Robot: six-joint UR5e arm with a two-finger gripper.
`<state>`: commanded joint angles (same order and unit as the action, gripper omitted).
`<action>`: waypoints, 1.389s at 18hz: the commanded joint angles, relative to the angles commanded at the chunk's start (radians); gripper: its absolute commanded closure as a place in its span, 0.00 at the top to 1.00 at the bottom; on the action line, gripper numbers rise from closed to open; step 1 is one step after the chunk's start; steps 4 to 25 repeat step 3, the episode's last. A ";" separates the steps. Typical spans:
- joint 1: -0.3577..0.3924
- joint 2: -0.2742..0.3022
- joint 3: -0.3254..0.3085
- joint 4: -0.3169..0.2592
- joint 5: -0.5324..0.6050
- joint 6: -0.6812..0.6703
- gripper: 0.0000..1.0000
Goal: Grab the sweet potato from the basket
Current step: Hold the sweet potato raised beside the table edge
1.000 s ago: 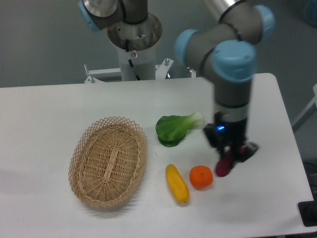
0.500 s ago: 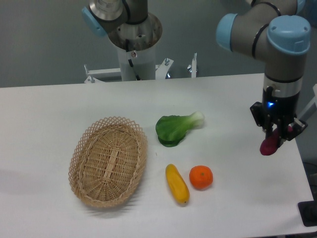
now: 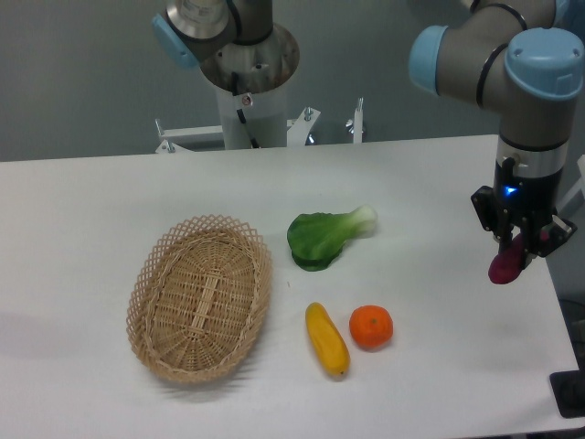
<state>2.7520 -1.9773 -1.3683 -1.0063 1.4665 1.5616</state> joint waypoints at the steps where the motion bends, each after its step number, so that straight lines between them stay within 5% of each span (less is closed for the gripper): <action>1: 0.000 0.000 0.000 0.000 -0.006 0.000 0.24; 25: 0.000 0.000 0.002 0.000 -0.009 0.000 0.24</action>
